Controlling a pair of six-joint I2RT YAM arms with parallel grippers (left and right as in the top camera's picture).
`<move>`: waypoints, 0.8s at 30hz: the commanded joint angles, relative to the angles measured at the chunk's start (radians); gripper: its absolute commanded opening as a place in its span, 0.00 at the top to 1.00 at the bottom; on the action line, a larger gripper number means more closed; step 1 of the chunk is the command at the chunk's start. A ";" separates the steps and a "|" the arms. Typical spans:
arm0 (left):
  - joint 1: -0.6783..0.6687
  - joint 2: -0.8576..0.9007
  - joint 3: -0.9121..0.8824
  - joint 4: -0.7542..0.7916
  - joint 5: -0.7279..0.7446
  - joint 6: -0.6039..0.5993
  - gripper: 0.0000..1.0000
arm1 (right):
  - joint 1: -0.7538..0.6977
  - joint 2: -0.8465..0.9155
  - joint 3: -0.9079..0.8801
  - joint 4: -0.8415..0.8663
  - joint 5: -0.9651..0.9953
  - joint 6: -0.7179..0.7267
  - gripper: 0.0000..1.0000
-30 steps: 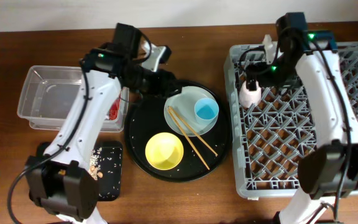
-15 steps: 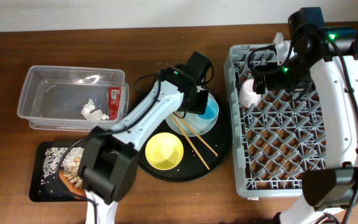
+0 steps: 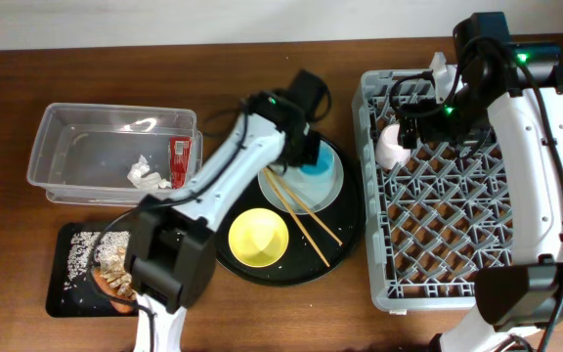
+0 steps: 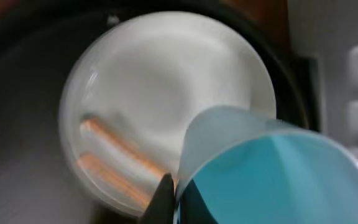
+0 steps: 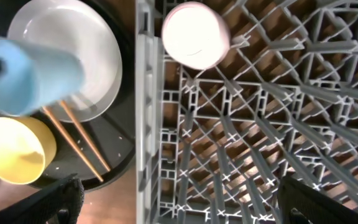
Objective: Sort waste into correct bins and load items into the dishwasher rack
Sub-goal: 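Grasp the blue cup with the left gripper and lift it, then hand the blue cup from the left gripper to the right gripper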
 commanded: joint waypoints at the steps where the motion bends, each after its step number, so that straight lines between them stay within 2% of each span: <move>1: 0.122 -0.113 0.212 -0.164 0.182 0.050 1.00 | -0.003 -0.012 0.014 -0.012 -0.255 -0.101 0.02; 2: 0.164 -0.126 0.237 -0.183 0.312 0.102 1.00 | -0.003 -0.012 0.014 -0.016 -0.351 -0.153 0.02; 3: 0.213 -0.138 0.243 -0.194 0.502 0.163 1.00 | -0.003 -0.012 0.014 -0.025 -0.493 -0.222 0.02; 4: 0.272 -0.142 0.243 -0.208 0.777 0.266 1.00 | -0.003 -0.012 0.014 -0.033 -0.584 -0.257 0.02; 5: 0.304 -0.141 0.241 -0.218 0.932 0.330 1.00 | -0.003 -0.011 0.014 -0.044 -0.645 -0.285 0.02; 7: 0.357 -0.140 0.233 -0.221 1.118 0.406 1.00 | -0.003 -0.011 0.014 -0.077 -0.752 -0.369 0.02; 9: 0.380 -0.140 0.233 -0.219 1.189 0.421 1.00 | -0.003 -0.011 0.014 -0.122 -0.906 -0.509 0.02; 11: 0.371 -0.140 0.233 -0.220 1.324 0.457 1.00 | -0.002 -0.011 0.014 -0.120 -0.968 -0.545 0.02; 13: 0.357 -0.140 0.233 -0.217 1.363 0.457 1.00 | -0.002 -0.011 0.014 -0.114 -1.009 -0.568 0.02; 24: 0.320 -0.140 0.233 -0.218 1.299 0.460 1.00 | 0.018 -0.011 0.014 -0.094 -1.279 -0.642 0.02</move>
